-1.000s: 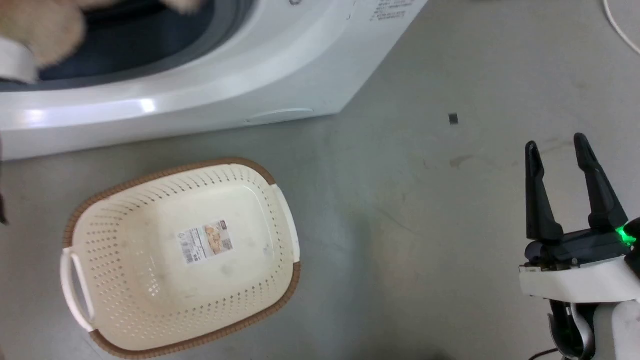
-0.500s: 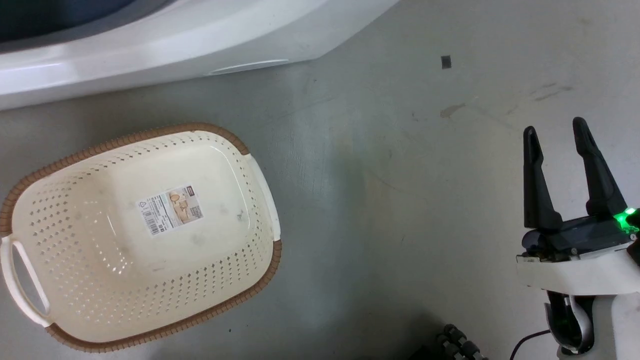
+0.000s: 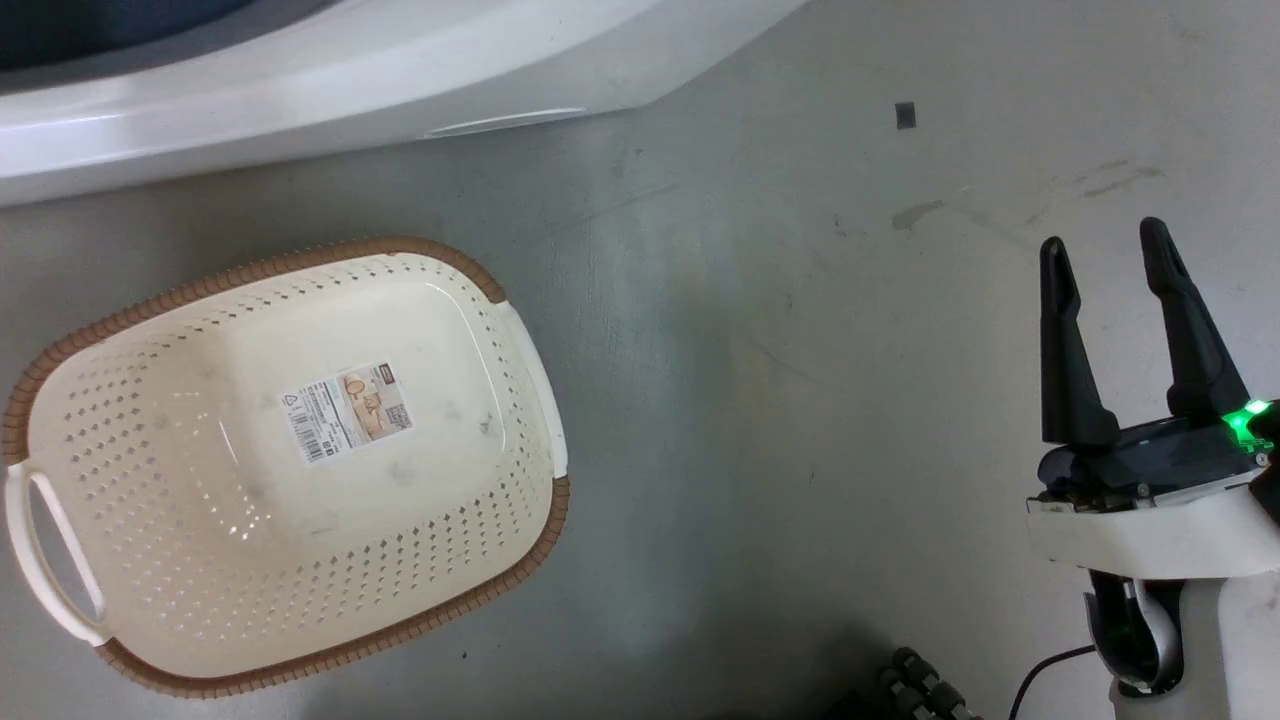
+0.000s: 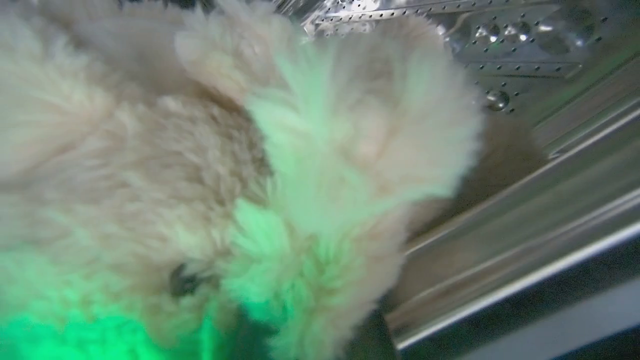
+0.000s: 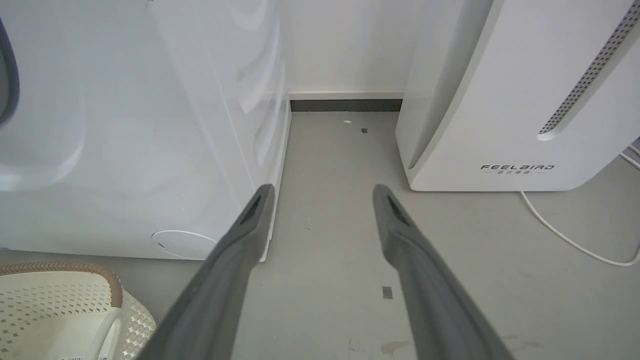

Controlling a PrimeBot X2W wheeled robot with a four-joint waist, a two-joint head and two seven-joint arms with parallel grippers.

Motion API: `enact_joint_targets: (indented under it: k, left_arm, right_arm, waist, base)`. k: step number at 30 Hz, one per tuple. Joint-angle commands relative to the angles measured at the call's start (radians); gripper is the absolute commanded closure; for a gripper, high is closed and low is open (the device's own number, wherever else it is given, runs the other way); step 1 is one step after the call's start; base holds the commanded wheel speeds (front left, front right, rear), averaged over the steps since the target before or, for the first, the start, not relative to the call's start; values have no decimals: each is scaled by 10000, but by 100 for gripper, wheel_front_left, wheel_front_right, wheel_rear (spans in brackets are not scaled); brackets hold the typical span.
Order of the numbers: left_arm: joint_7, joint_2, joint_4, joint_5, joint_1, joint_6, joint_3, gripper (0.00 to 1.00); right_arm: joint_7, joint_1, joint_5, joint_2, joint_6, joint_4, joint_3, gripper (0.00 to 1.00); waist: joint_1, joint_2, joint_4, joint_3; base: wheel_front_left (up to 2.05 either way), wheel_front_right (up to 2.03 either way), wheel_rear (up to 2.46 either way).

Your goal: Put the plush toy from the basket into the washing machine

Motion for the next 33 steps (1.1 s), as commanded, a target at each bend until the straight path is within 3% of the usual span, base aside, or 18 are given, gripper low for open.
enact_joint_targets:
  k: [1, 2, 11, 15, 20, 27, 33]
  left_arm:
    - [-115, 133, 258, -53, 239, -30, -197, 4]
    - [-338, 122, 354, -96, 261, -30, -304, 0]
    - [-3186, -807, 1496, -620, 1349, 0, -641, 0]
    - [-4523, -1353, 2038, -918, 2312, 180, -471, 0]
    - [-5141, -1977, 1894, -1273, 3666, 632, 4, 0]
    - [-5173, -2267, -1798, -412, 6433, 2163, 2344, 0]
    - [-5175, -2722, -4745, 860, 9348, 2900, 4108, 0]
  right_arm:
    - [-47, -153, -33, -2, -9, 16, -6, 0]
    - [-47, -154, -66, -2, -9, 37, -21, 0]
    - [-47, 117, -583, -2, -9, 357, -266, 0]
    - [-47, 316, -791, -2, -9, 555, -395, 0]
    - [-47, 671, -1009, -2, -9, 723, -524, 0]
    - [-47, 1071, -1234, -2, -9, 765, -686, 0]
    - [-47, 1387, -1238, -2, -9, 783, -721, 0]
  waist:
    - [-1, 0, 49, -133]
    - [-1, 0, 80, -236]
    - [-1, 0, 673, -1970]
    - [-1, 0, 934, -3009]
    - [-1, 0, 1312, -4244]
    - [-1, 0, 1853, -5526]
    - [-1, 0, 2094, -6300]
  base:
    - [0, 0, 0]
    - [0, 0, 0]
    - [0, 0, 0]
    - [0, 0, 0]
    - [0, 0, 0]
    - [0, 0, 0]
    - [0, 0, 0]
